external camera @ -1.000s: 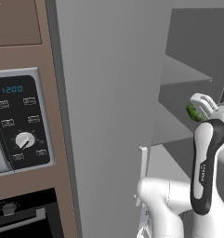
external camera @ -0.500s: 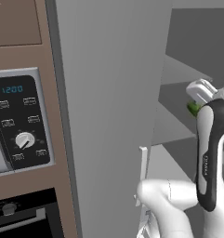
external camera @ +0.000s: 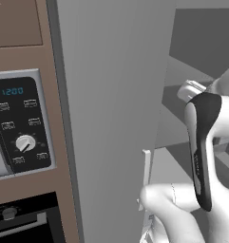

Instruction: Take the corn and avocado out of the freezer and place them in the tupperware container on the counter. Then put the tupperware containing the vegetables back in the freezer.

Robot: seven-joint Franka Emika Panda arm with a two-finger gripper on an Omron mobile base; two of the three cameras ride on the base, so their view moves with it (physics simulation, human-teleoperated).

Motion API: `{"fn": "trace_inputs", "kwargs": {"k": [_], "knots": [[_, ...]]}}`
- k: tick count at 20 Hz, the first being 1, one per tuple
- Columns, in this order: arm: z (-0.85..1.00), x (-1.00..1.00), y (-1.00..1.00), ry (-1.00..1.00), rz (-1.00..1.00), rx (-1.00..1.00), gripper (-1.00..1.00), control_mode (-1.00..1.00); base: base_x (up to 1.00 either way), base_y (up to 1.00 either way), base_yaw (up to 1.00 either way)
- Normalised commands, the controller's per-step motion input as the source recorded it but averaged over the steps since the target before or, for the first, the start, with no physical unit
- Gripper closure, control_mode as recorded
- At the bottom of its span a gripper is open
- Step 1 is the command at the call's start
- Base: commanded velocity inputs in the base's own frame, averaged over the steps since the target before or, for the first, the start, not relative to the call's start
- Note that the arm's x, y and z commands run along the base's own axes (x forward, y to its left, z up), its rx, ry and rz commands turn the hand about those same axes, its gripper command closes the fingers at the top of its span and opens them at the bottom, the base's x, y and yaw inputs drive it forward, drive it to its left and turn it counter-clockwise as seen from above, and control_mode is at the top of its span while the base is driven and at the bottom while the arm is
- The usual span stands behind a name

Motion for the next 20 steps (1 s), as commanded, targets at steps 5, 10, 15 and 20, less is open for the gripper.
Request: {"fn": "trace_inputs", "kwargs": {"k": [5, 10, 15, 20], "knots": [[-0.01, 0.00, 0.04, 0.07, 0.02, -0.07, 1.00, -1.00, 0.00, 0.00, 0.00], [0.00, -0.30, 0.00, -0.01, 0.00, -0.01, 1.00, 1.00, -0.40, 0.00, 0.00], [0.00, 0.00, 0.00, 0.00, 0.00, 0.00, 1.00, 1.00, -1.00, 0.00, 0.00], [0.00, 0.00, 0.00, 0.00, 0.00, 0.00, 1.00, 1.00, -1.00, -0.13, -0.01]]}}
